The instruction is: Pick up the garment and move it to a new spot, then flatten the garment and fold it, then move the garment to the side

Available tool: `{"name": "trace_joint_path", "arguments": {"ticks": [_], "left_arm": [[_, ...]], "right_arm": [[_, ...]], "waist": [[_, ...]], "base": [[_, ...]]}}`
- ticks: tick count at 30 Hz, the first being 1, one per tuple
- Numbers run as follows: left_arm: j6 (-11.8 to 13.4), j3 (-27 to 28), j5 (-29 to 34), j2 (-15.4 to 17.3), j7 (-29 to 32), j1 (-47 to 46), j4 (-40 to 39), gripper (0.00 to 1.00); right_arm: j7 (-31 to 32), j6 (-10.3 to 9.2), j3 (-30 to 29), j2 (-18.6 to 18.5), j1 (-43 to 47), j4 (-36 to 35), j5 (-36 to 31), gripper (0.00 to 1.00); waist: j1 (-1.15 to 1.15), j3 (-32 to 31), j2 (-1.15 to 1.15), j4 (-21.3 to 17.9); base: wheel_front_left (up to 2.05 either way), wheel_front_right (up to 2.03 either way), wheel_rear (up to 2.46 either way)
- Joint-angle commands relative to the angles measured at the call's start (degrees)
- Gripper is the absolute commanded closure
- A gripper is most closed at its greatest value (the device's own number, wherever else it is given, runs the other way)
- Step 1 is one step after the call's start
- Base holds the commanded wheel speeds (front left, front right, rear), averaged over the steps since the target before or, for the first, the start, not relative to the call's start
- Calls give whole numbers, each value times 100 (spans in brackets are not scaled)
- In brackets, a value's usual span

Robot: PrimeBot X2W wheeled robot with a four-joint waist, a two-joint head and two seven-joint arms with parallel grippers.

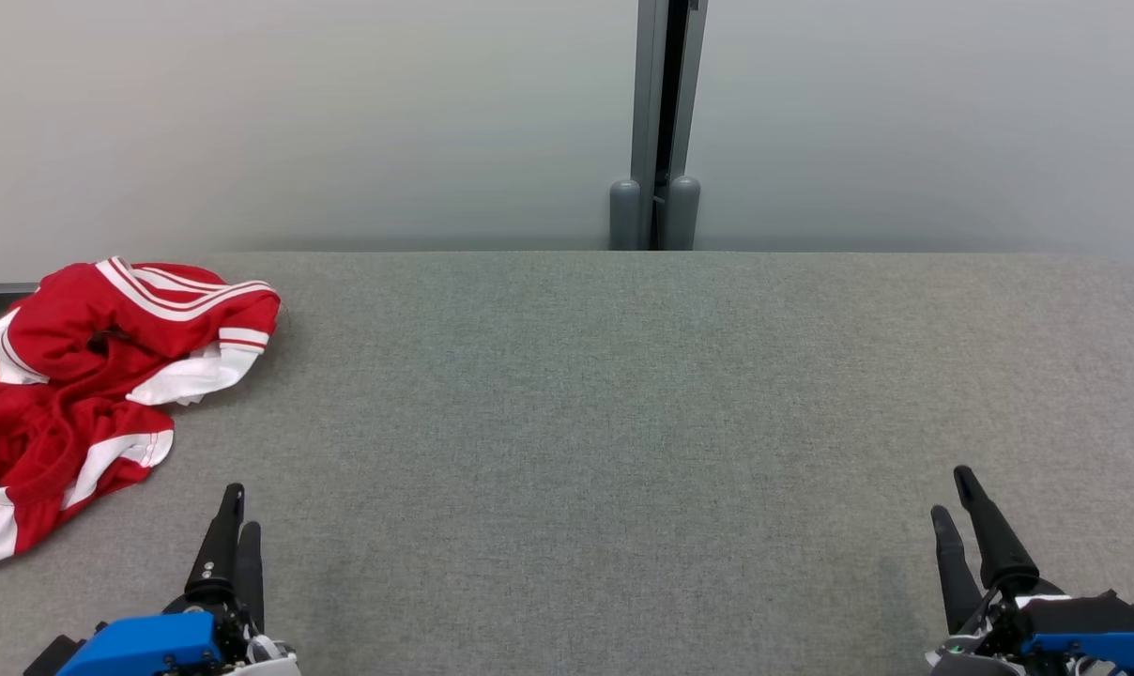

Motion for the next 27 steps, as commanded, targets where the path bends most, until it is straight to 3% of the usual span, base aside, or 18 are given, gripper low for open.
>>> {"name": "trace_joint_path", "arguments": {"ticks": [1, 14, 27], "left_arm": [[0, -63, 25, 17, -48, -88, -91, 0], [-1, -435, 404, 26, -413, -31, -316, 0], [139, -726, 1809, 33, -730, -28, -646, 0]], "right_arm": [[-50, 1, 15, -11, -46, -84, -20, 0], [-415, 3, 1, -23, 55, -179, -439, 0], [-730, 5, -56, -33, 134, -504, -1763, 0]], "waist": [[0, 0, 0, 0], [0, 7, 0, 5], [0, 24, 0, 7]], "base": [[0, 0, 0], [0, 0, 0], [0, 0, 0]]}}
